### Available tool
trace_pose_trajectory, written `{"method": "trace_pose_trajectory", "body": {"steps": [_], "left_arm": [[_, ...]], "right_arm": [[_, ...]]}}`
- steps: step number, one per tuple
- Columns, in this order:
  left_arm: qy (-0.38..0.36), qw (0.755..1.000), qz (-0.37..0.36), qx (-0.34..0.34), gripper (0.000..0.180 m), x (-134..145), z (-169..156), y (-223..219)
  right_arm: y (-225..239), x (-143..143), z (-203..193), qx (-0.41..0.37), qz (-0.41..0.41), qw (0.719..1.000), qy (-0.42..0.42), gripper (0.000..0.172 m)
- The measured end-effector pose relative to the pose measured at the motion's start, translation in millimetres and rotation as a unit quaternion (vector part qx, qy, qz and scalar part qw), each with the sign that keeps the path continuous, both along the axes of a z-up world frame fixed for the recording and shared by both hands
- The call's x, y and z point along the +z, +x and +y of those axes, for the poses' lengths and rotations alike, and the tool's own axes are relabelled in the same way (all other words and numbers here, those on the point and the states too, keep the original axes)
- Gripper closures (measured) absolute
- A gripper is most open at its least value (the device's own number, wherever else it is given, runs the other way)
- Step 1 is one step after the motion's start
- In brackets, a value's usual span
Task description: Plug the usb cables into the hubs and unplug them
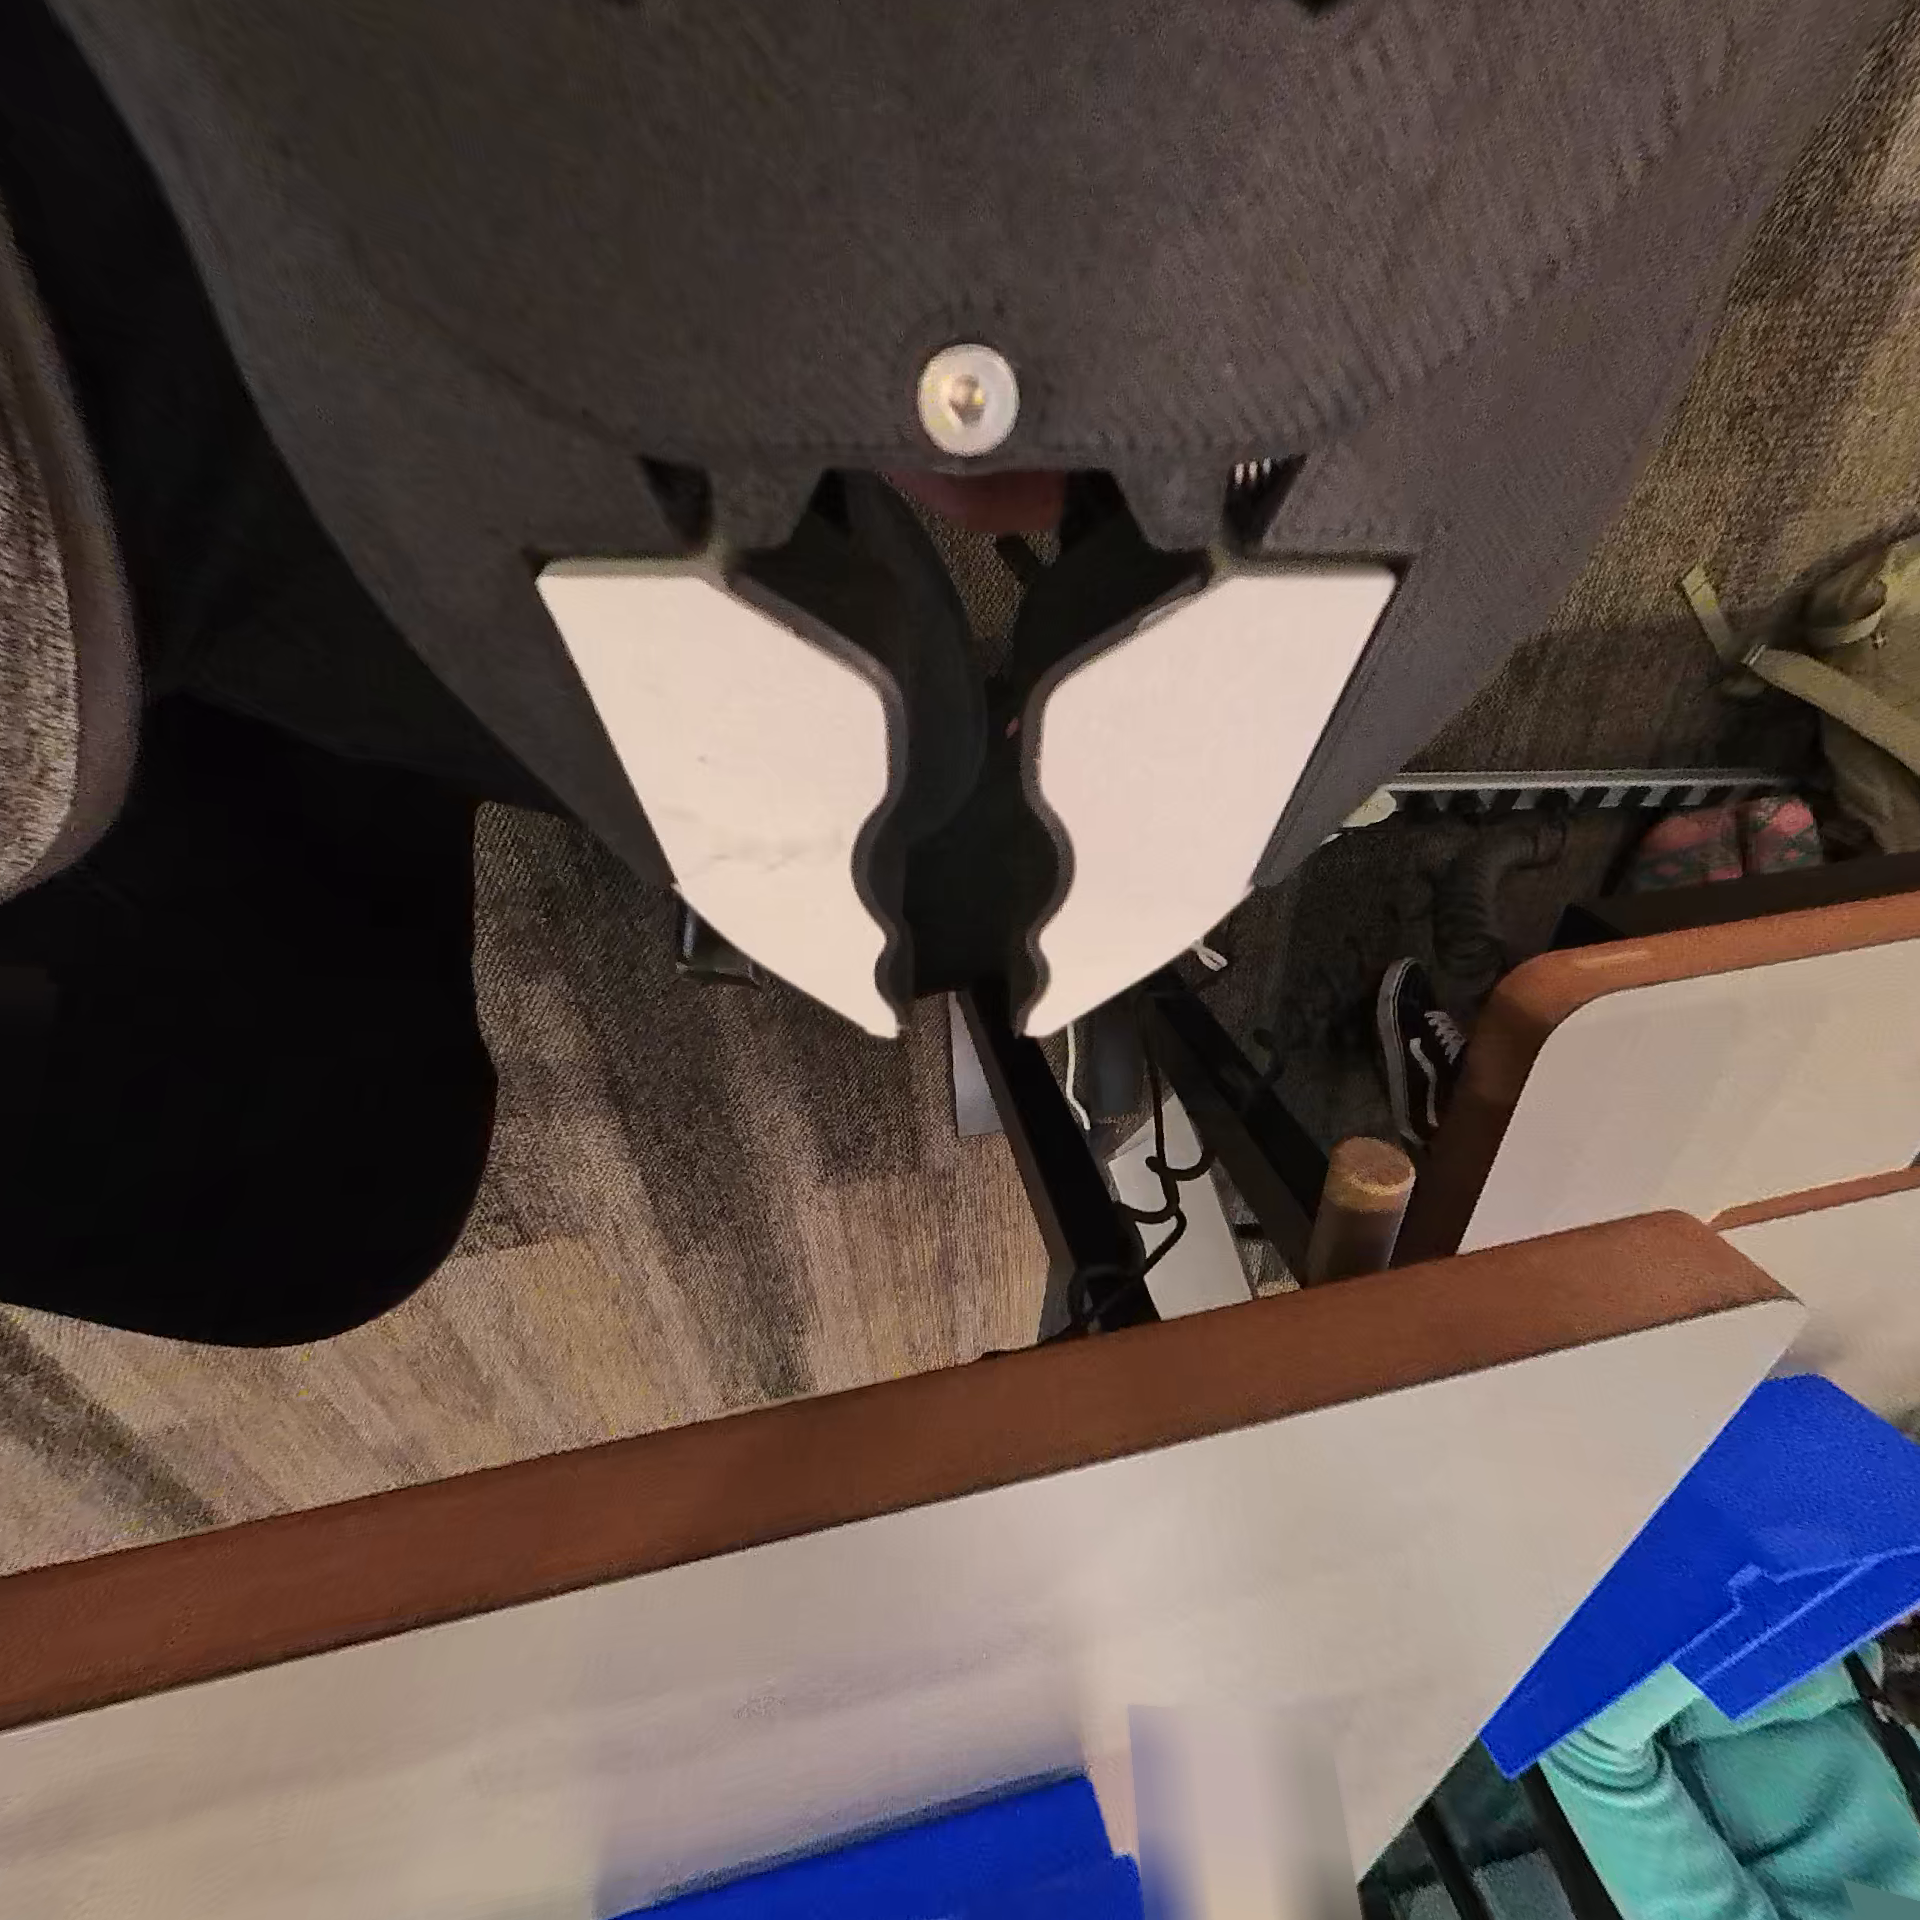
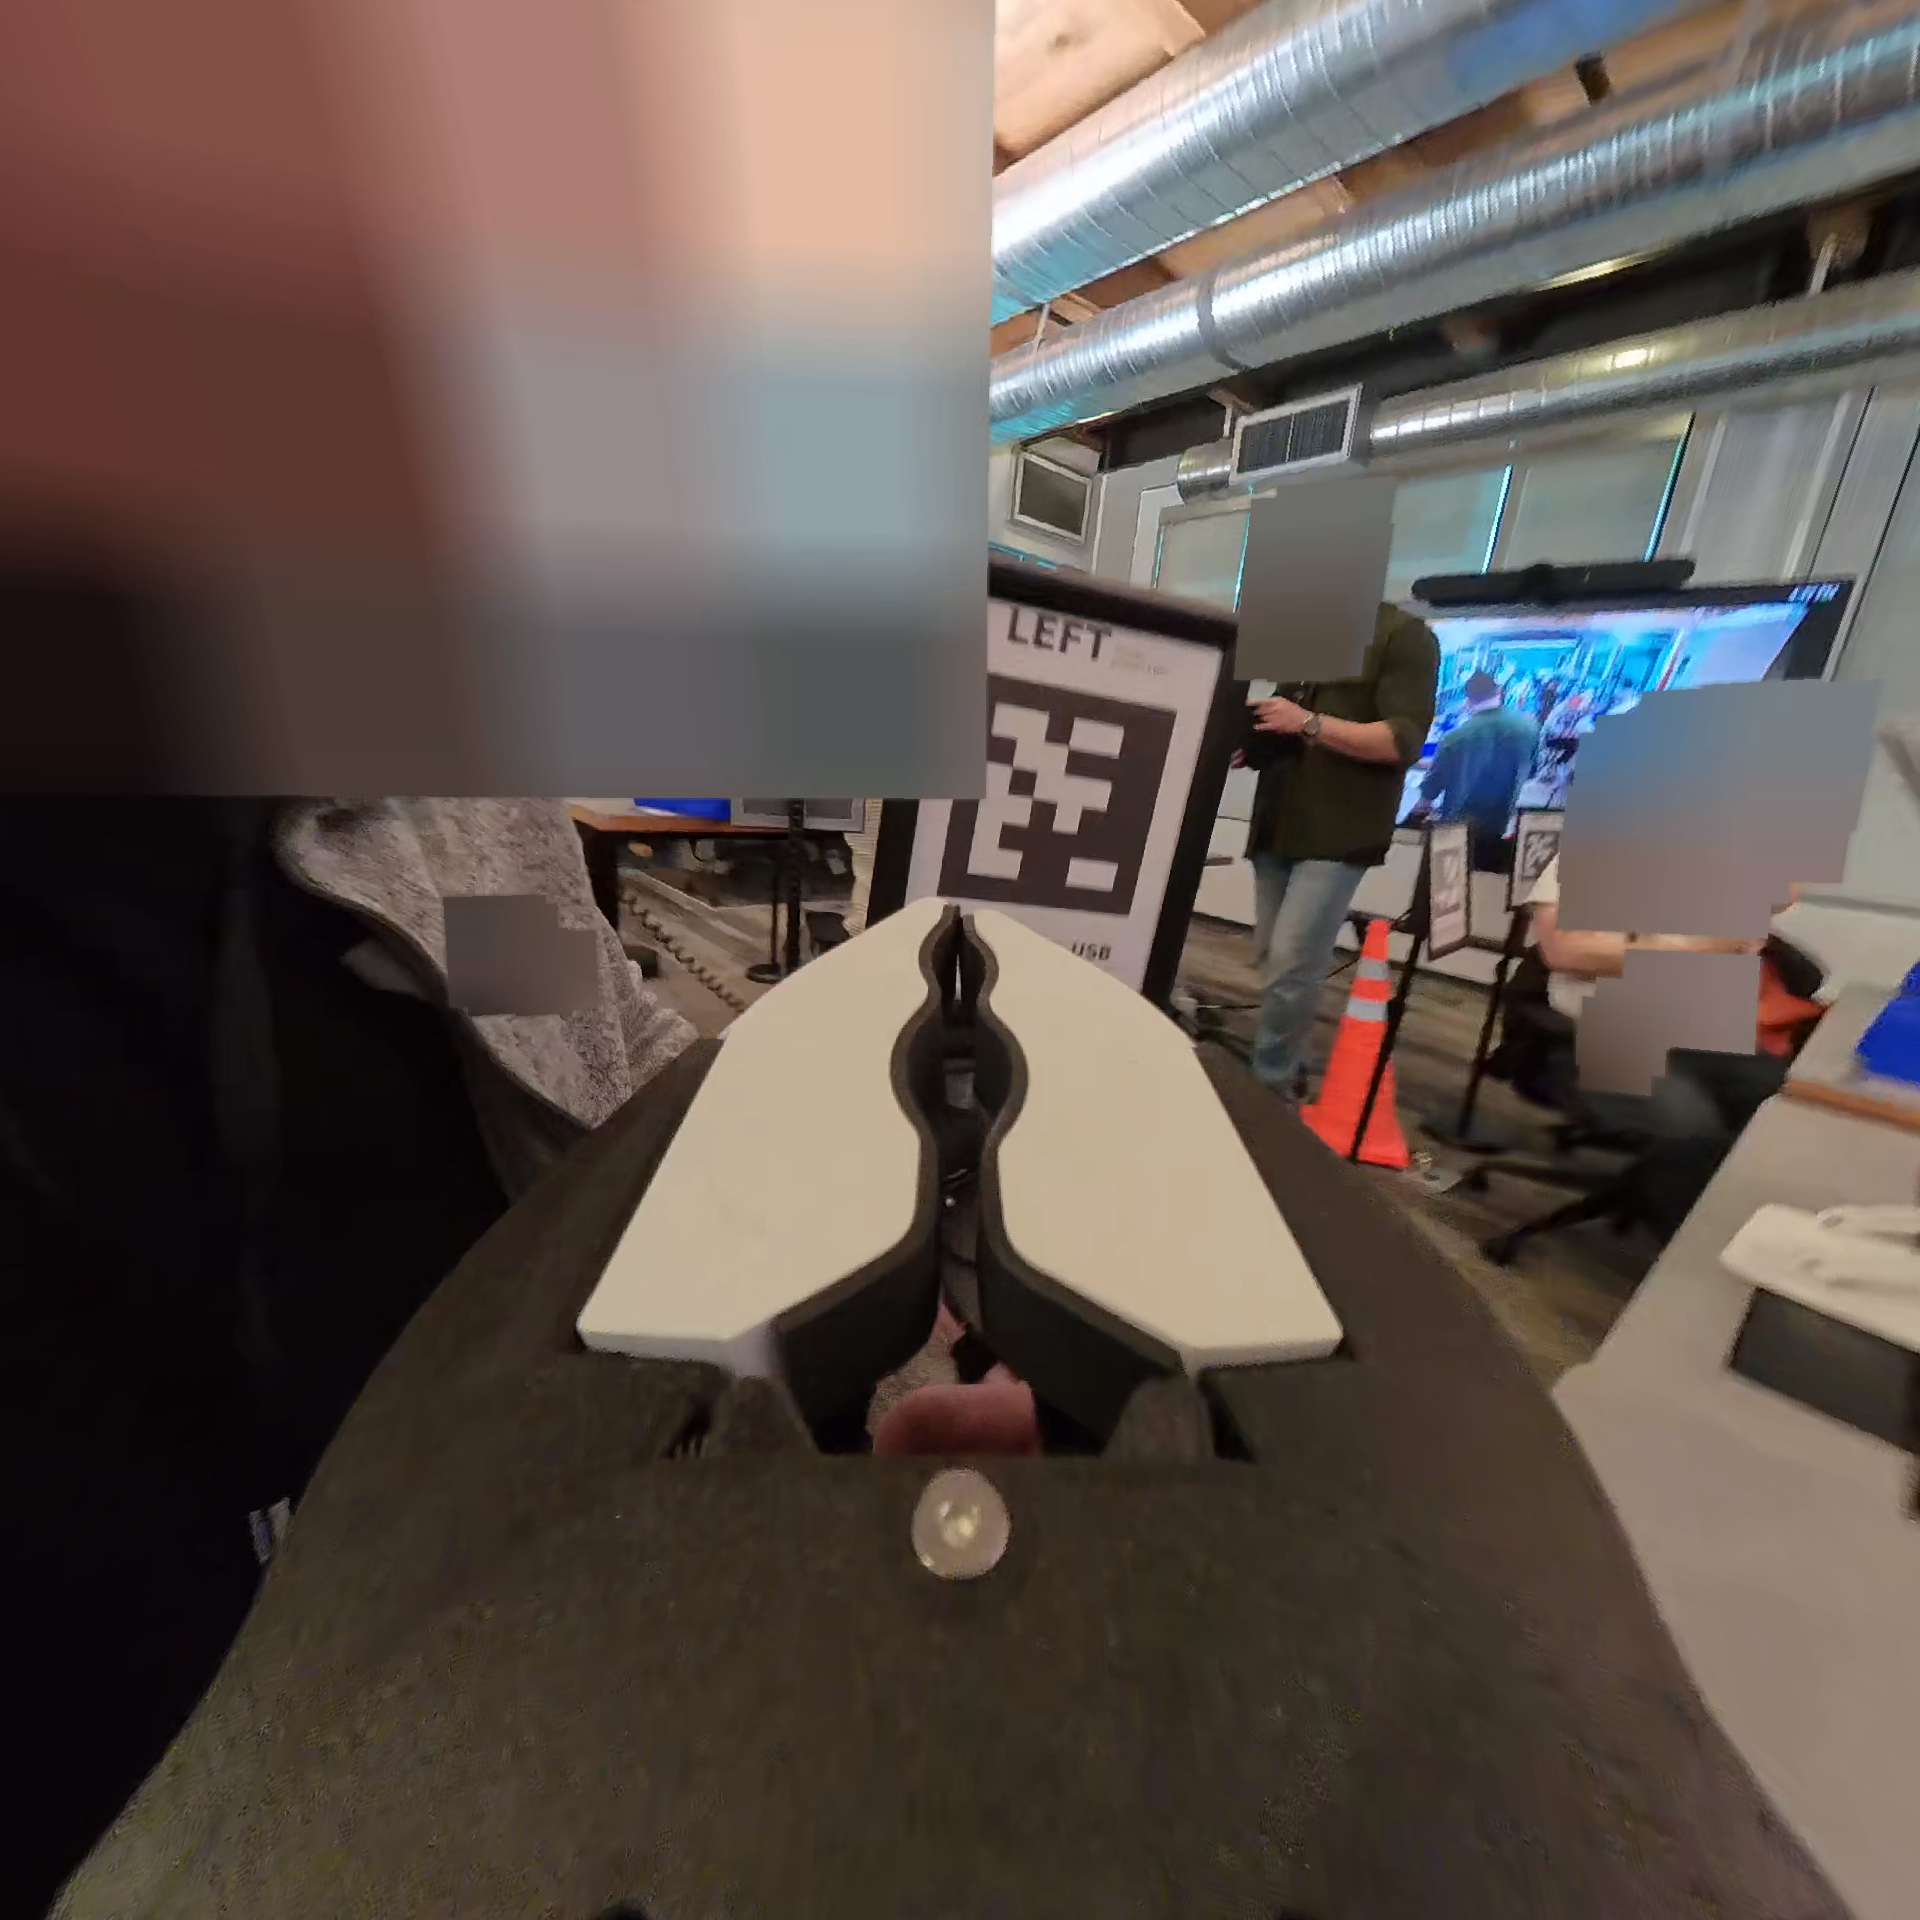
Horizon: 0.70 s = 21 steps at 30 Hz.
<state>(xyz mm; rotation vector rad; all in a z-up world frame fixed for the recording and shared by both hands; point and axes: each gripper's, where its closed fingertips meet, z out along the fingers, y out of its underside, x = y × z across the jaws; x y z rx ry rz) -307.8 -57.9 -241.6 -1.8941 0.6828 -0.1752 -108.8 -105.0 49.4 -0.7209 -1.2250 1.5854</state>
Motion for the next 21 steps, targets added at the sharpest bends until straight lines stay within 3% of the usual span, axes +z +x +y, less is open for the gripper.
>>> {"method": "trace_pose_trajectory", "body": {"steps": [6, 10, 21], "left_arm": [[-0.009, 1.000, -0.004, 0.010, 0.151, -8.9, 9.3, -8.1], [-0.008, 0.999, 0.051, 0.003, 0.144, -21.7, 10.9, -10.9], [-0.012, 0.998, 0.047, 0.033, 0.145, -28.4, 17.5, -28.3]], "right_arm": [[-70.8, -84.9, 8.4, 0.054, -0.043, 0.993, -0.092, 0.172], [-85.5, -119.2, -4.4, 0.084, -0.087, 0.985, -0.122, 0.172], [-88.8, -140.2, -9.8, 0.104, -0.140, 0.983, -0.061, 0.172]]}}
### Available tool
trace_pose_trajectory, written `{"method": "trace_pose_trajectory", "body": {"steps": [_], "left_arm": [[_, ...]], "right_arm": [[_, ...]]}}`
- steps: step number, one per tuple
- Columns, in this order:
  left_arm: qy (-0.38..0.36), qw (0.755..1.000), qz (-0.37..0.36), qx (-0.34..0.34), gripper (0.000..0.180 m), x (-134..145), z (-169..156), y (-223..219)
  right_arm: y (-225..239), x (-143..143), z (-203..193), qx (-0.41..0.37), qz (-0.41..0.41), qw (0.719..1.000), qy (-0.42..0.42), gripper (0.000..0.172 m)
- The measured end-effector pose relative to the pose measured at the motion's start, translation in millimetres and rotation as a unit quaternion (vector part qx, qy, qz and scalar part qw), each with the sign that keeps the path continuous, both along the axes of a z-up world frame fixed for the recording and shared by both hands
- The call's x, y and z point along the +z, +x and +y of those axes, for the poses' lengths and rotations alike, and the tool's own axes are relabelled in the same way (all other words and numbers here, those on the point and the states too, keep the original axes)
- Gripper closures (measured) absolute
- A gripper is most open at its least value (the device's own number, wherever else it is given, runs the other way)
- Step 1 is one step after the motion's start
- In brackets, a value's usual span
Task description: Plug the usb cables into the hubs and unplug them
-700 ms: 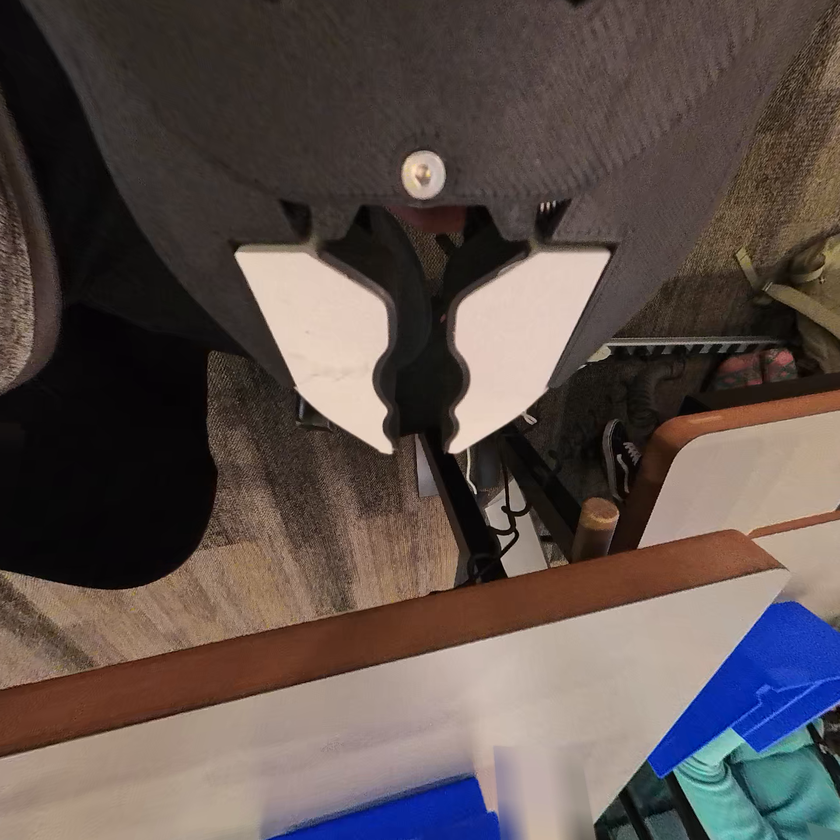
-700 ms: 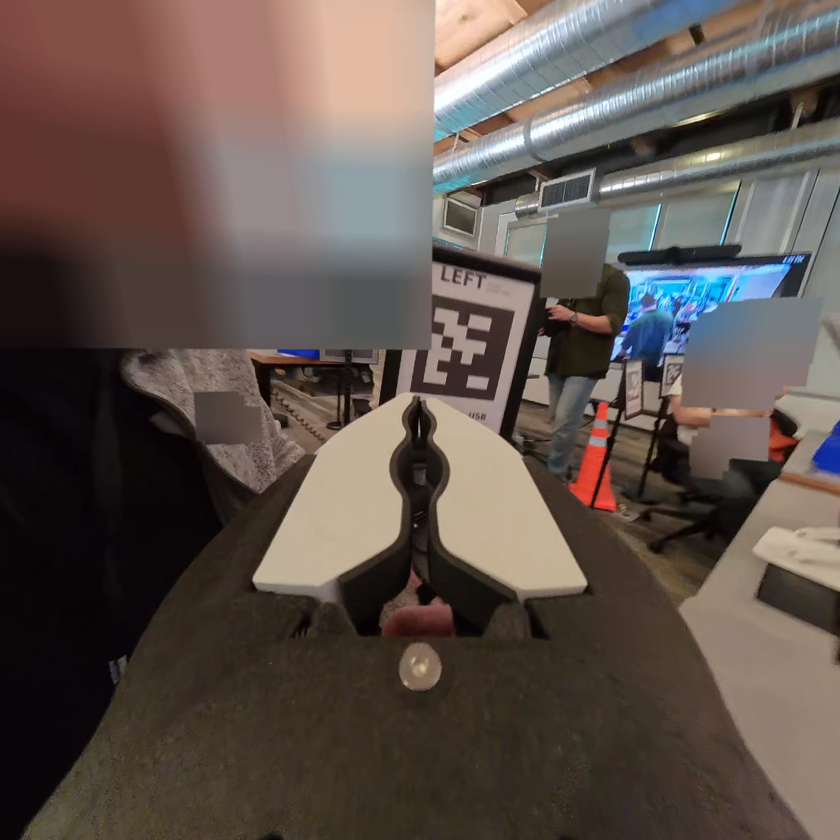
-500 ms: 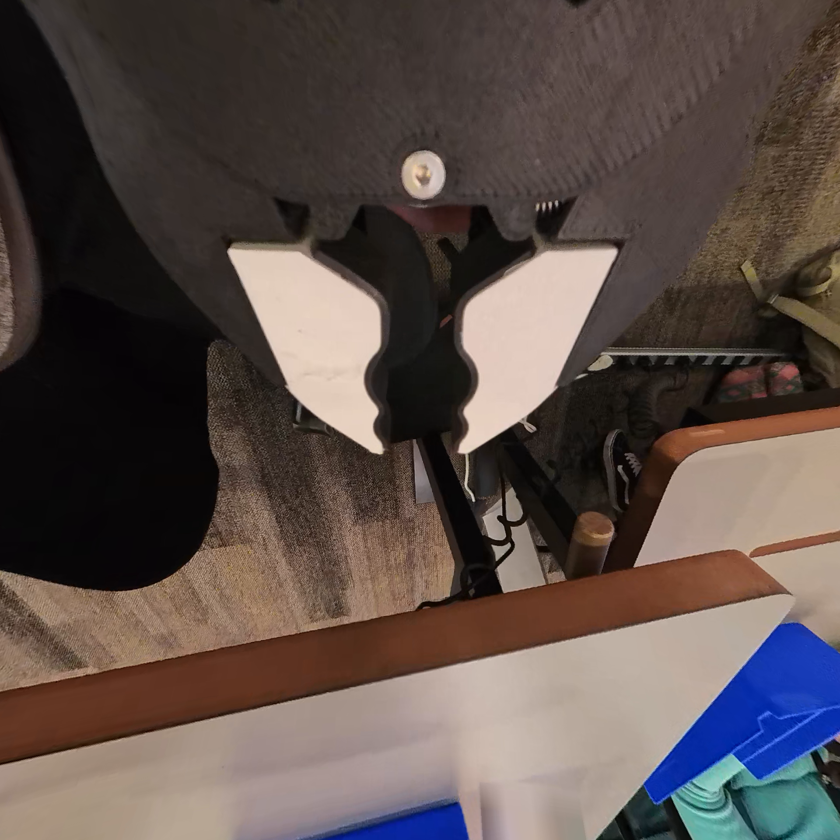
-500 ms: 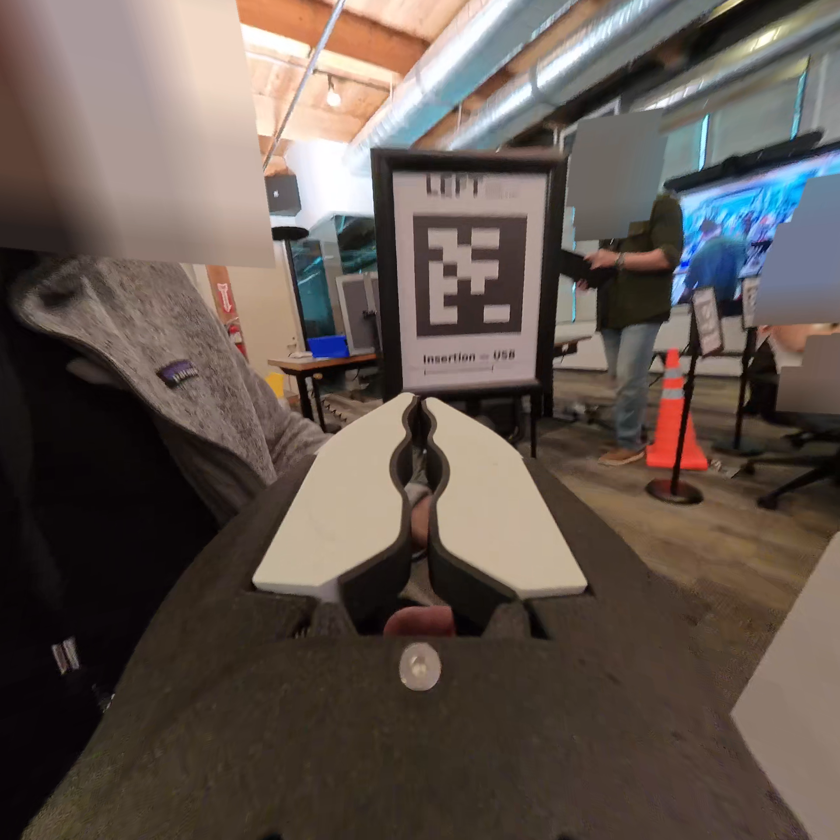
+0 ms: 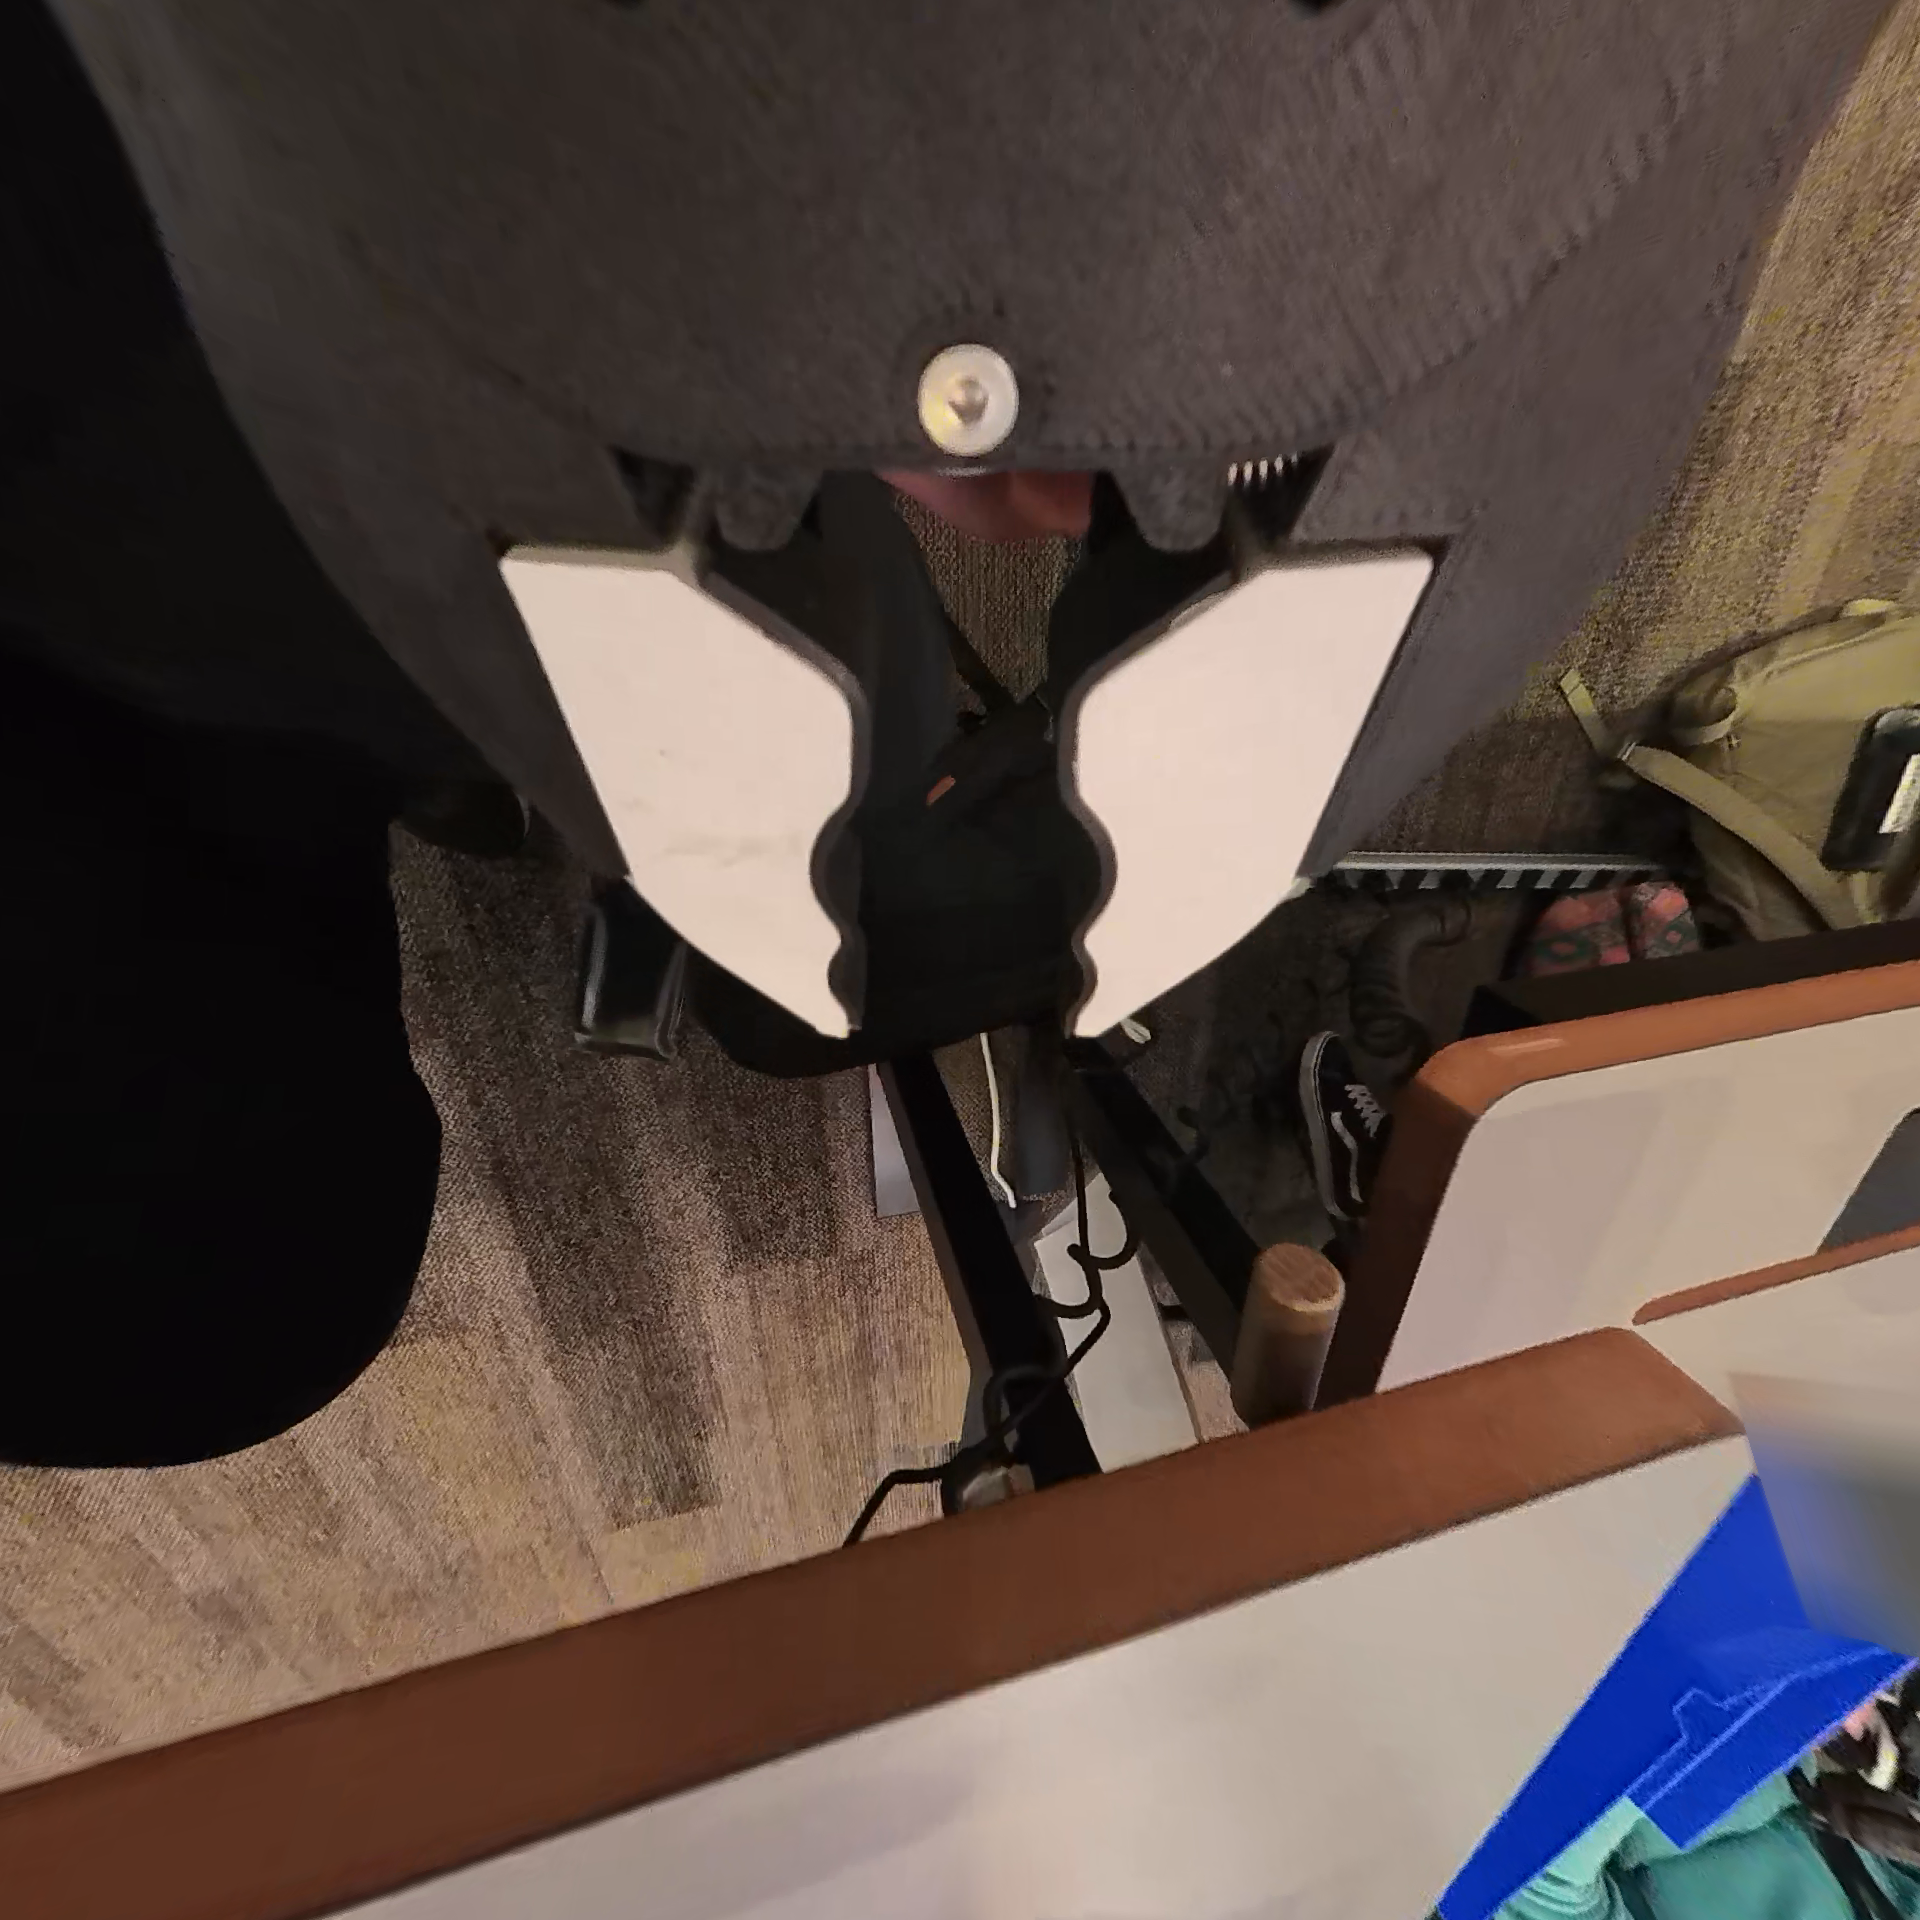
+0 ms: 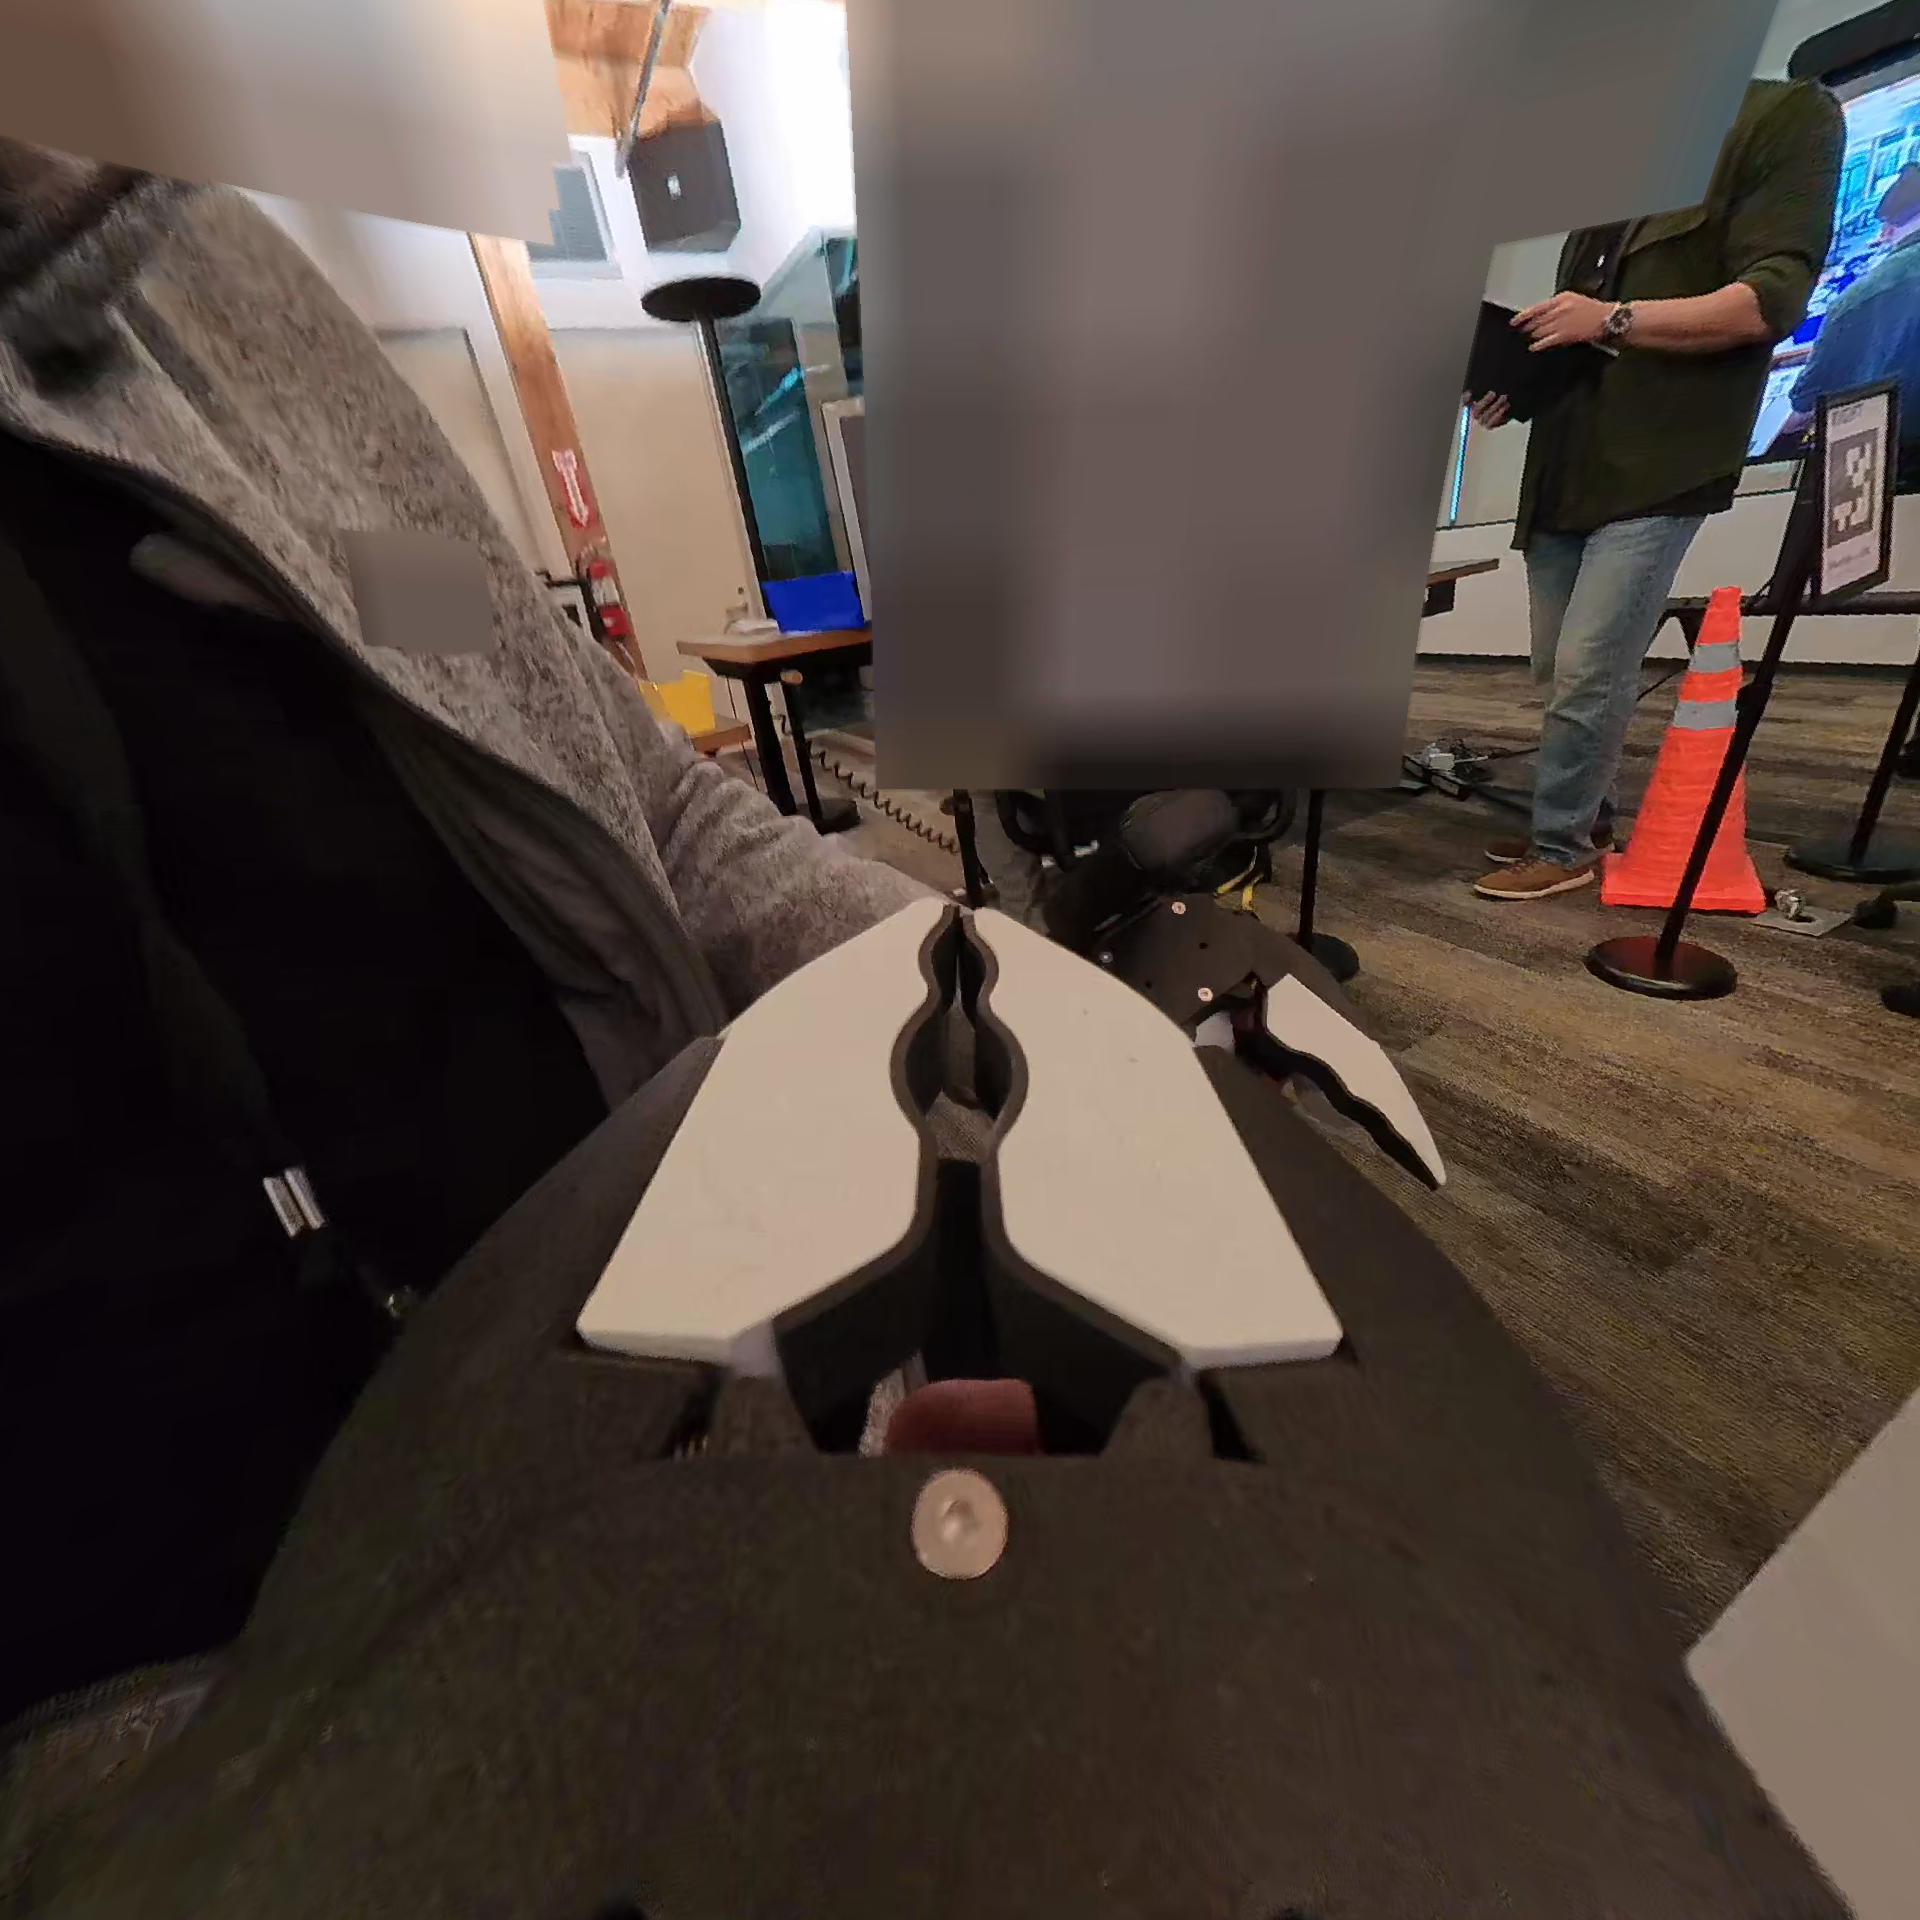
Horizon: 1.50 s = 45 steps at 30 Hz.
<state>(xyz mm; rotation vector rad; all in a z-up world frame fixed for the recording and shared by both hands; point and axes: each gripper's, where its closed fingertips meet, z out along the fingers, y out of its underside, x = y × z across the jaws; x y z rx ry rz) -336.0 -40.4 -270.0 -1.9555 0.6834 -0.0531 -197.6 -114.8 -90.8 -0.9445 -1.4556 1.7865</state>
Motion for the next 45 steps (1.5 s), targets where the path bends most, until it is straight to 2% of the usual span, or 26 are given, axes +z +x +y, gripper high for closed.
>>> {"method": "trace_pose_trajectory", "body": {"steps": [5, 10, 16, 20, 32, 34, 45], "left_arm": [[-0.002, 1.000, 0.015, 0.008, 0.146, -5.6, -0.2, -6.0], [0.003, 1.000, 0.001, 0.029, 0.146, -3.0, -4.5, -20.9], [0.000, 0.999, -0.020, 0.043, 0.132, -5.9, -14.1, -31.6], [-0.007, 0.999, -0.029, 0.045, 0.130, -7.7, -24.0, -37.6], [-0.011, 0.998, 0.017, 0.062, 0.168, -15.7, -54.0, -62.4], [-0.012, 0.998, 0.021, 0.062, 0.179, -15.6, -56.9, -64.1], [-0.013, 0.998, 0.029, 0.049, 0.179, -16.6, -49.9, -56.6]], "right_arm": [[4.6, -6.3, -2.2, -0.010, -0.004, 1.000, 0.026, 0.172], [4.4, -10.0, -5.0, -0.008, -0.006, 1.000, 0.028, 0.172], [6.1, -7.9, -1.8, -0.011, 0.001, 1.000, 0.016, 0.171], [7.6, -5.3, 1.1, -0.013, 0.007, 1.000, 0.004, 0.172], [5.8, -14.1, -9.1, -0.003, -0.009, 0.999, 0.036, 0.172], [6.1, -13.6, -8.6, -0.003, -0.008, 0.999, 0.033, 0.172], [5.7, -12.9, -7.2, -0.004, -0.006, 1.000, 0.029, 0.172]]}}
